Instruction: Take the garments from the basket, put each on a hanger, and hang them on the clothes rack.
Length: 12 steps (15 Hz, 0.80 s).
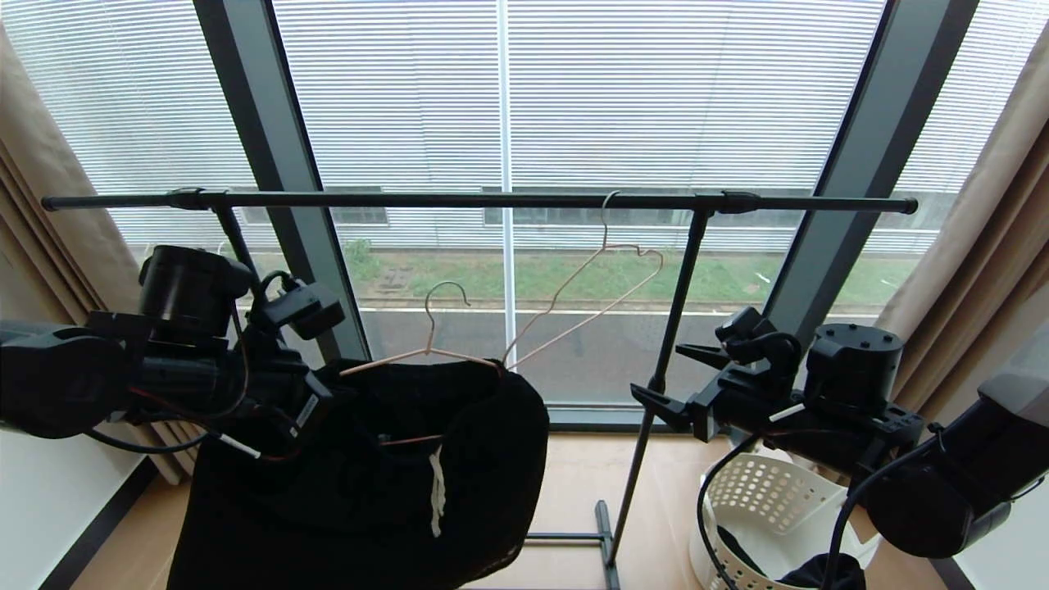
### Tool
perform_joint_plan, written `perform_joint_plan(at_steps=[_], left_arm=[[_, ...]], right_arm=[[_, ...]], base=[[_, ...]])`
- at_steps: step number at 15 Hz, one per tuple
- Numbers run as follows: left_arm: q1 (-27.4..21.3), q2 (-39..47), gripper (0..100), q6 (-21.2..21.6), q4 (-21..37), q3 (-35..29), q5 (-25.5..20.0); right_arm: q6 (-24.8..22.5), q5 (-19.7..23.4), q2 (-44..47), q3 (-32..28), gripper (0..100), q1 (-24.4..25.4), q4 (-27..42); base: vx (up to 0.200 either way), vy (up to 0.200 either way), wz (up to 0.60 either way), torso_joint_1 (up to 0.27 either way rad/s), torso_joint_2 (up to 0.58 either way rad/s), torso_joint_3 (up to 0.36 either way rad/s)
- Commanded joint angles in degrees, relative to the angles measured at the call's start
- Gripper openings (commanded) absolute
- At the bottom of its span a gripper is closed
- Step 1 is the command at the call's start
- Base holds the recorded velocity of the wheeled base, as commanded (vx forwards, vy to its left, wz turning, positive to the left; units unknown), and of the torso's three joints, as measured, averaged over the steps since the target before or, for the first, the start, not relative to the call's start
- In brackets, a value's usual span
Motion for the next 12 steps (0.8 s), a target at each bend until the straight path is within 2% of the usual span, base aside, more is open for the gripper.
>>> perform_joint_plan(at_steps=[1, 4, 6, 7, 8, 9, 12], left_arm=[[-0.48, 2.24, 0, 0.12, -0.04, 0.09, 0.63], [-0.39, 5.14, 0, 0.12, -0.4, -0.96, 3.35], [-0.39, 7.33, 0, -2.34, -1.1, -3.77, 5.37], [-0.66, 8.21, 0, -7.26, -4.0, -5.71, 5.55], [-1.01, 8.48, 0, -8.85, -5.41, -6.32, 5.55], [-2.59, 9.88, 0, -12.98, -9.89, -8.61, 6.25], [-5.14, 12.69, 0, -16.23, -11.47, -14.76, 12.67]], right_arm=[[-0.03, 0.01, 0.26, -0.09, 100, 0.02, -0.04], [-0.03, 0.01, 0.26, 0.0, 100, 0.02, -0.13], [-0.03, 0.01, 0.78, -0.09, 100, 0.02, -0.22], [-0.03, 0.01, 0.96, -0.09, 100, 0.02, -0.31], [-0.03, 0.01, 0.96, -0.09, 100, 0.02, -0.31], [-0.03, 0.01, 0.96, -0.09, 100, 0.02, -0.31], [-0.03, 0.01, 0.96, -0.26, 100, 0.02, -0.31]], base=[[0.0, 0.0, 0.0, 0.0, 0.0, 0.0], [0.0, 0.0, 0.0, 0.0, 0.0, 0.0], [0.0, 0.0, 0.0, 0.0, 0.0, 0.0], [0.0, 0.0, 0.0, 0.0, 0.0, 0.0], [0.0, 0.0, 0.0, 0.0, 0.0, 0.0], [0.0, 0.0, 0.0, 0.0, 0.0, 0.0], [0.0, 0.0, 0.0, 0.0, 0.0, 0.0]])
